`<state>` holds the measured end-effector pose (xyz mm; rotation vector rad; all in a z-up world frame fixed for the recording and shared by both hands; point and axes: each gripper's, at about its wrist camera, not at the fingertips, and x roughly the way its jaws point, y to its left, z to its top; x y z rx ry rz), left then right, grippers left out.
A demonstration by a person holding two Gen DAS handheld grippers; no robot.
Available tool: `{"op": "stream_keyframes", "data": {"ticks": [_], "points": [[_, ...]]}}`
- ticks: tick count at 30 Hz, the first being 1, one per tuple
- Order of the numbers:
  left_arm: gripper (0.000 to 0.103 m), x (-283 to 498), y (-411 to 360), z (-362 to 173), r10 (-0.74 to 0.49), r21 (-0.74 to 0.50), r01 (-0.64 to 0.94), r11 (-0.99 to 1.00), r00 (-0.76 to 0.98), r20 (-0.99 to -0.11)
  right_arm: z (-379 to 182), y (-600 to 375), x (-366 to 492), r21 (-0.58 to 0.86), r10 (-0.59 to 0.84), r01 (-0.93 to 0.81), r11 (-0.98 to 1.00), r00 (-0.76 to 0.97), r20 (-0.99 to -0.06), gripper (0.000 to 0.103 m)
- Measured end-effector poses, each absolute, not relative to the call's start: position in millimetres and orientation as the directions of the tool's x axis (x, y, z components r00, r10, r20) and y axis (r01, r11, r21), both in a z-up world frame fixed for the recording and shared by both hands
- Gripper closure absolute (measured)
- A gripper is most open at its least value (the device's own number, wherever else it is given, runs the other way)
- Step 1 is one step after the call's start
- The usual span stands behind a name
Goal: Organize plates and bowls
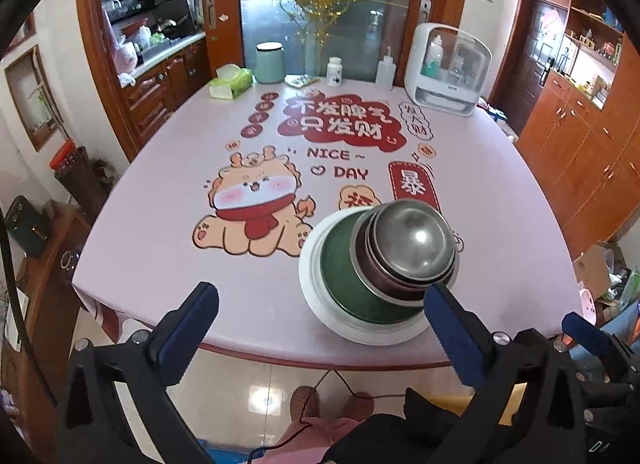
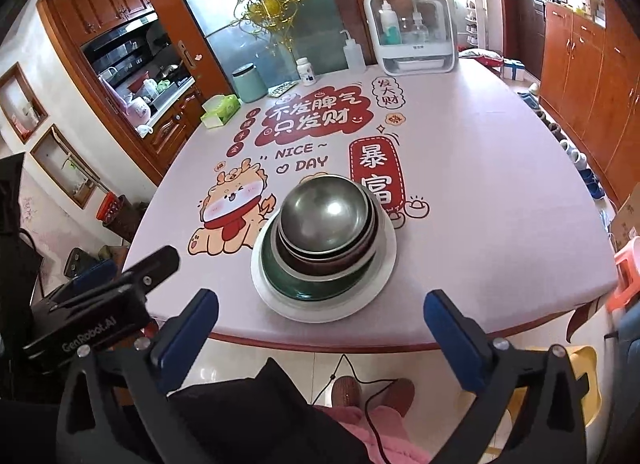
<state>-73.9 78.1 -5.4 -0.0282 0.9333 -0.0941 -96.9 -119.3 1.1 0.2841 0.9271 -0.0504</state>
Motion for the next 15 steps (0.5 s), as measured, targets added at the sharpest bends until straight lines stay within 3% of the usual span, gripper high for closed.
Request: {"op": "stream_keyframes", "data": {"ticks": [15], "points": [[0.001,-75,67,14,-0.041,0.009,0.071,0.997,0.676,-0.736,-2,-125,-87,0.245,0.100,0.158,0.956,0.613,-0.784,0.000]]}}
